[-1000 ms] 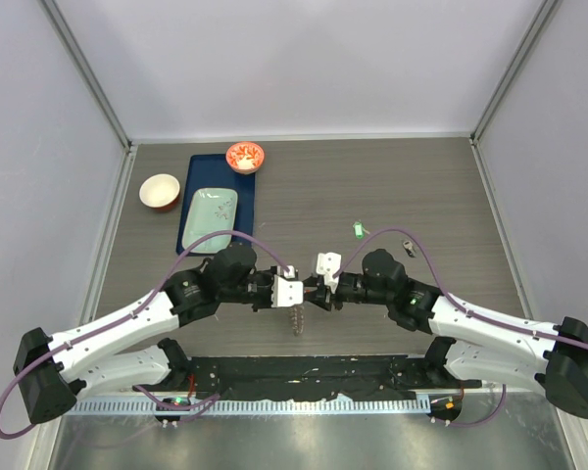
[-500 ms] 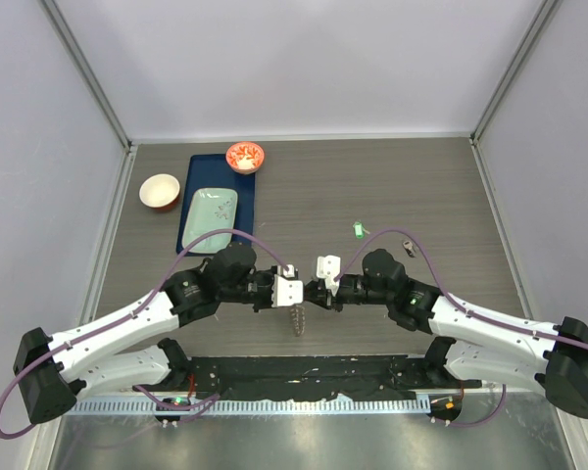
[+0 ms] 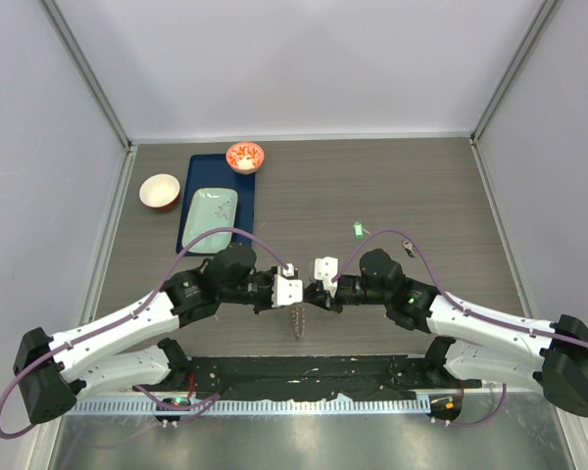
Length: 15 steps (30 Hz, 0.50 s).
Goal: Put the keys on the keyring
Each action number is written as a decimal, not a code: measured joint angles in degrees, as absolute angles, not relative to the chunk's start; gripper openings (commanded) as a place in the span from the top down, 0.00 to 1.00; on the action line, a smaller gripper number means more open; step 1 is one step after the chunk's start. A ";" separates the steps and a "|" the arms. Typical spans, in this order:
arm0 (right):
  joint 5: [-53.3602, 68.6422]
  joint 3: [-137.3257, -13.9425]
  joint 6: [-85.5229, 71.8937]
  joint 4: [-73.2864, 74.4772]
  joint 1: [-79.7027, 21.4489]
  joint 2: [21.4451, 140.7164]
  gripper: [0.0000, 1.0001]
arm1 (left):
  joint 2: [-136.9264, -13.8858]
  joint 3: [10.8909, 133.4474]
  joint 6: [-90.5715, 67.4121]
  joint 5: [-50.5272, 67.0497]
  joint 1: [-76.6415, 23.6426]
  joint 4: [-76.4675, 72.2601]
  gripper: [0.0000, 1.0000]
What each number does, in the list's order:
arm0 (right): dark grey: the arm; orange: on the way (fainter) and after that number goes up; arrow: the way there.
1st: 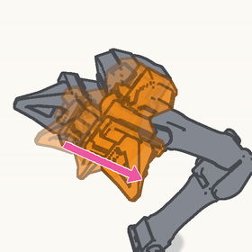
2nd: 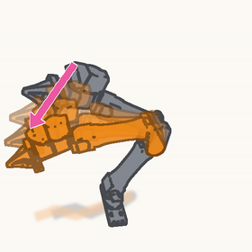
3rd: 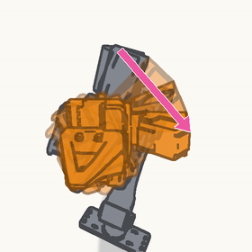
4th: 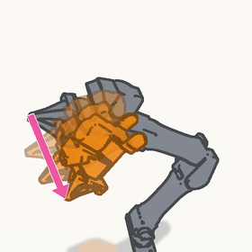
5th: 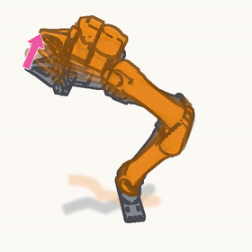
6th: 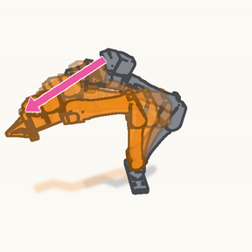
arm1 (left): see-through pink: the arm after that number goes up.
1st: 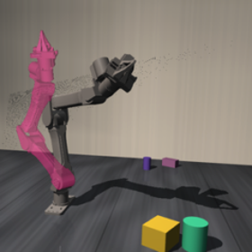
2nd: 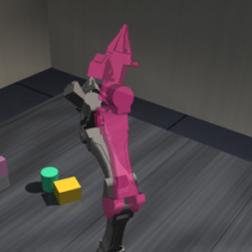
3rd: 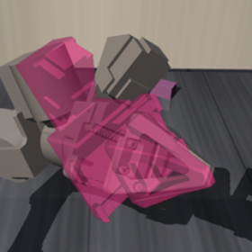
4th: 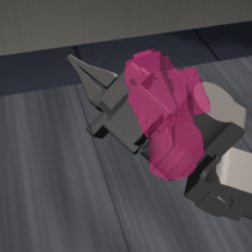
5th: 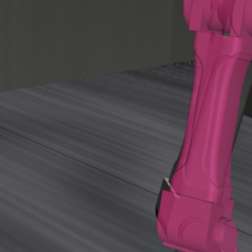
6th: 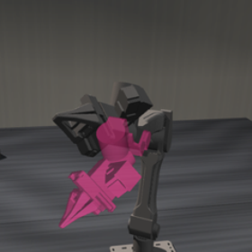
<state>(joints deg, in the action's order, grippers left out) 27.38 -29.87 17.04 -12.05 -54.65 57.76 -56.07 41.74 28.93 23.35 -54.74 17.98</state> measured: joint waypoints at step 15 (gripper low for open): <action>27.22 -29.12 17.17 -11.92 -54.78 54.15 0.99 | -50.54 37.98 22.68 21.41 -54.74 12.23 0.65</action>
<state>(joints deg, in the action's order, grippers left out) 27.22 -29.12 17.17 -11.92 -54.78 54.15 -50.54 37.98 22.68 21.41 -54.74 12.23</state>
